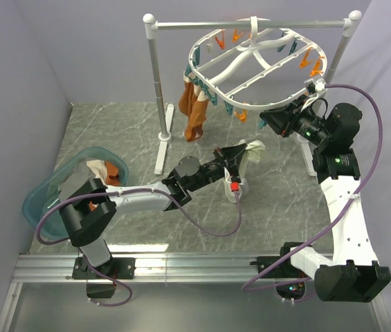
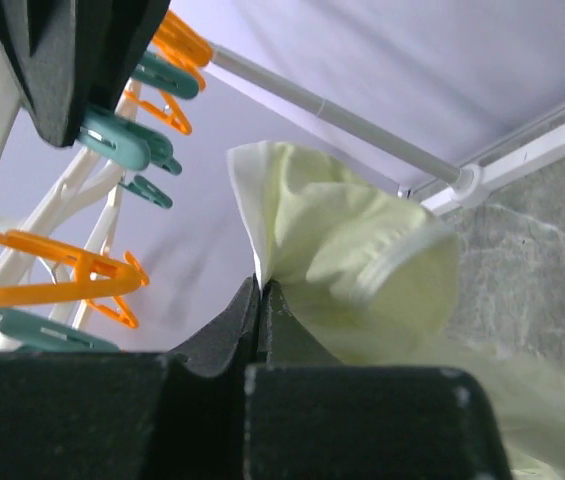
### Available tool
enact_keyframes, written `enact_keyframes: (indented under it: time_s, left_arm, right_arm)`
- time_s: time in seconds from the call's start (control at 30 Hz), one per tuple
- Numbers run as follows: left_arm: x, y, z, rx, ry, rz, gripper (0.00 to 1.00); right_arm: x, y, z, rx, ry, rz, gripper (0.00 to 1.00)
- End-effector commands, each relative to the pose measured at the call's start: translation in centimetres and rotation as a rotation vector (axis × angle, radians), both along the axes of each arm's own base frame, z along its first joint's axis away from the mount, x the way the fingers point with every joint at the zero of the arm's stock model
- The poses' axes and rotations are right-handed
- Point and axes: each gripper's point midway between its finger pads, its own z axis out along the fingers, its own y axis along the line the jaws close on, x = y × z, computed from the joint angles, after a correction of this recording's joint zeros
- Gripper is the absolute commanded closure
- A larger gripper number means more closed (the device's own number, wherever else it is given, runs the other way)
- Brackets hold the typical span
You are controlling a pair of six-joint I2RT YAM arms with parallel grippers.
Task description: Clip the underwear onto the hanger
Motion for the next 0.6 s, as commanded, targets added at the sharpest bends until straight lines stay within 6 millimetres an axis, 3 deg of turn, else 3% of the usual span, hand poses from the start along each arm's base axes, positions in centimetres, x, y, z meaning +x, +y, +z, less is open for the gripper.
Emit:
enact_keyframes:
  time_s: [0.0,0.57]
  left_arm:
    - [-0.8,-1.0,3.8,-0.084,-0.069,-0.06,1.0]
    - [1.8,-1.6,5.3,-0.1,0.001,-0.093,1.0]
  right_arm:
    - [-0.7,0.5,0.8,0.003,-0.042,0.045,1.0]
    - [-1.8,1.1,0.4,-0.02,-0.051,0.113,1.0]
